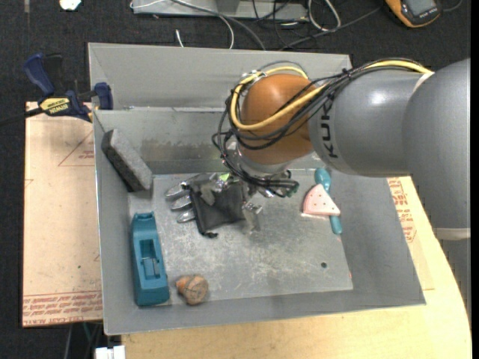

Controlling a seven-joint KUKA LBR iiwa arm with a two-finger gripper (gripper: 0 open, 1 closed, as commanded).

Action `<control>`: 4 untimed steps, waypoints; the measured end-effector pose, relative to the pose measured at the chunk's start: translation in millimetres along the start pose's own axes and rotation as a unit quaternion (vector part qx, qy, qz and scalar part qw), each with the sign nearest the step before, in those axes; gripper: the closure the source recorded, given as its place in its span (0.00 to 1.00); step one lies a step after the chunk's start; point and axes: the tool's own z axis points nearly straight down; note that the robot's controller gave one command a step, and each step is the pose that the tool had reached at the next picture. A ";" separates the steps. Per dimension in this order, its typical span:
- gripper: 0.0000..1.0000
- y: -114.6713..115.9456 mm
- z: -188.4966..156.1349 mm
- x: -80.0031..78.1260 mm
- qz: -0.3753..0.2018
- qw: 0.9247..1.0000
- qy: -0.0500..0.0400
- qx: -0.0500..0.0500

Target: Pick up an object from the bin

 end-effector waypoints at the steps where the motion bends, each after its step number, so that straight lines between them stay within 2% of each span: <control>1: 1.00 -4.9 2.3 4.5 0.088 0.996 -0.002 0.000; 2: 1.00 -0.8 2.5 4.0 0.113 0.994 -0.001 0.000; 3: 1.00 -1.1 -10.2 3.5 0.109 0.994 -0.002 -0.001; 4: 1.00 -0.6 -75.4 2.1 0.111 0.994 -0.002 -0.001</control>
Offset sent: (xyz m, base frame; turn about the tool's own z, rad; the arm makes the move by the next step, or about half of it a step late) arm 0.0000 0.0000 0.0000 0.0000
